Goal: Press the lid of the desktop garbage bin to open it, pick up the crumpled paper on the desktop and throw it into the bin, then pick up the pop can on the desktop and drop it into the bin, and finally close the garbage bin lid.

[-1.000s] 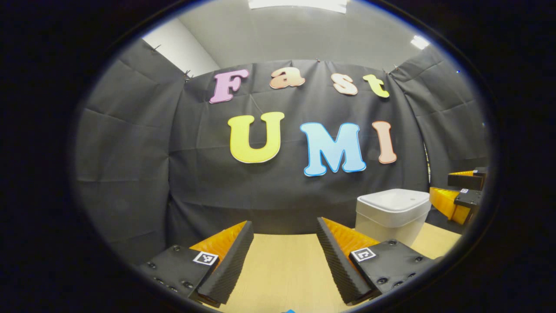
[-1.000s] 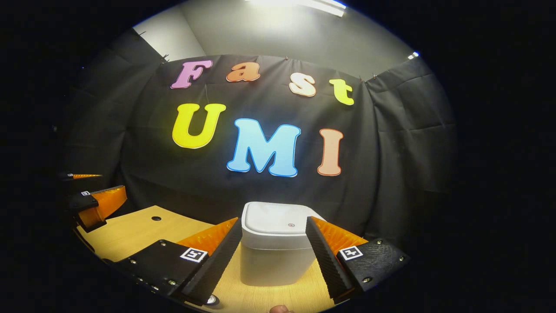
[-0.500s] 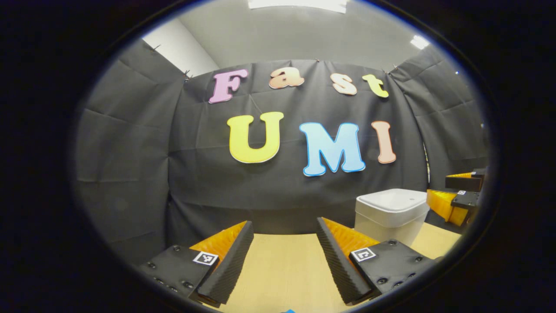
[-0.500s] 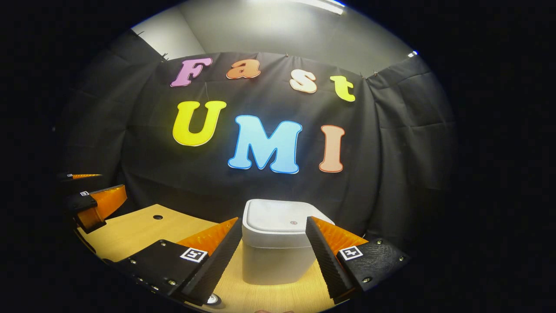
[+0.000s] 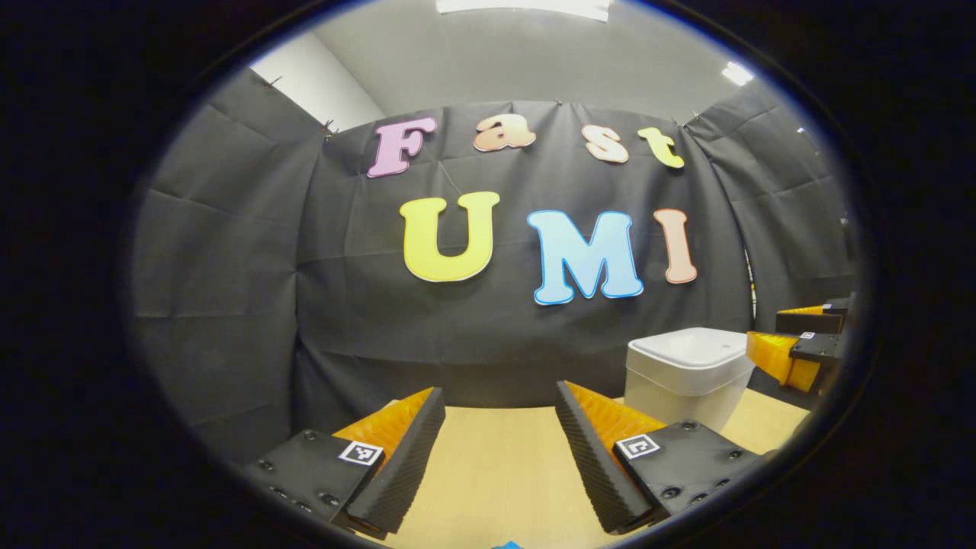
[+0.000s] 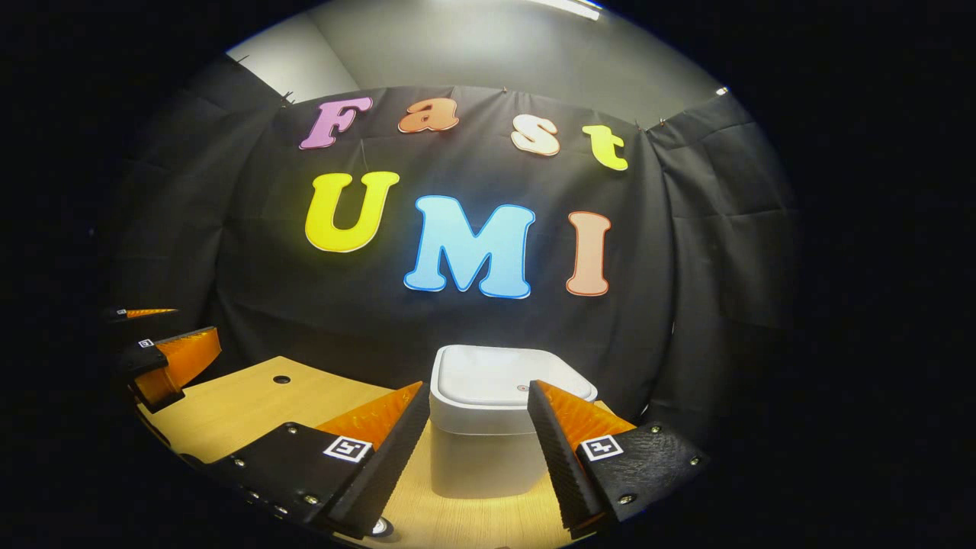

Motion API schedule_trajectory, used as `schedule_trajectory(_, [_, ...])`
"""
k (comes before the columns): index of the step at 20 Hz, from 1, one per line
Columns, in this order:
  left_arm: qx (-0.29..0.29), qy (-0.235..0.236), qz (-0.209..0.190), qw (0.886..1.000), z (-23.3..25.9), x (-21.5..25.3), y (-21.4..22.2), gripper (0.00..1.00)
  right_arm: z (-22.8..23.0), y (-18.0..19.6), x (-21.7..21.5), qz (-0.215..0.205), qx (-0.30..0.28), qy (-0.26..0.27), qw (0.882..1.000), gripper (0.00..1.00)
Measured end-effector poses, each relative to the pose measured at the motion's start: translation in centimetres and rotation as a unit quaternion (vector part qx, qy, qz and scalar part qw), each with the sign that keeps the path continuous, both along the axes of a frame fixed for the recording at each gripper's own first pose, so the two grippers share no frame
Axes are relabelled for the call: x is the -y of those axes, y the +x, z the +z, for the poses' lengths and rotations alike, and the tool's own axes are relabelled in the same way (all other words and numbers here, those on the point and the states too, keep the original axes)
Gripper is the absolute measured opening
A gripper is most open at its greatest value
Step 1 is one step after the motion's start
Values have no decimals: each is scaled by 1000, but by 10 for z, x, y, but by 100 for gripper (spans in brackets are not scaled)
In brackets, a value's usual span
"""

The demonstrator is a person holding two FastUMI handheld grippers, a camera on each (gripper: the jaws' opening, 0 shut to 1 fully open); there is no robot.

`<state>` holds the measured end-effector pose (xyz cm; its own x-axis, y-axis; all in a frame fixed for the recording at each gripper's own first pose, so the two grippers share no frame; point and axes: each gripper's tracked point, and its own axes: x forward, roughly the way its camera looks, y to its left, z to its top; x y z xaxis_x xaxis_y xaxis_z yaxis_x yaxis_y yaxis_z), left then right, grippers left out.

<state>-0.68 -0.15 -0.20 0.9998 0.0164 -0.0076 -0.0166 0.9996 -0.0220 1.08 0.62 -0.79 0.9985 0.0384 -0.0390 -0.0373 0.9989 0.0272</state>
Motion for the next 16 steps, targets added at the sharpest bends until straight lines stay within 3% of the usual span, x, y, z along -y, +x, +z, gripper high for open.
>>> schedule_trajectory(2, [-4, -1, 1, 1000, -2, 0, 0, 95, -1, 4, 1, -4, -3, -4, 1000, 84])
schedule_trajectory(3, [-5, -2, 1, 1000, -2, 0, -1, 97, -1, 4, 2, -6, -4, -3, 1000, 71])
schedule_trajectory(7, [-4, -3, 4, 1000, -2, -1, -1, 100, -1, 13, 12, -26, -10, 8, 1000, 42])
schedule_trajectory(10, [-6, -5, 5, 1000, -5, -1, 0, 98, -3, 19, 15, -32, -23, 17, 999, 39])
schedule_trajectory(12, [-5, -5, 6, 1000, -4, -2, 0, 96, -7, 23, 19, -32, -32, 38, 998, 8])
schedule_trajectory(14, [-4, -6, 6, 1000, -4, -2, 0, 100, -11, 30, 20, -32, -42, 55, 997, 8])
schedule_trajectory(16, [-7, -8, 5, 1000, -6, -1, 1, 90, -16, 32, 27, -35, -50, 75, 995, 12])
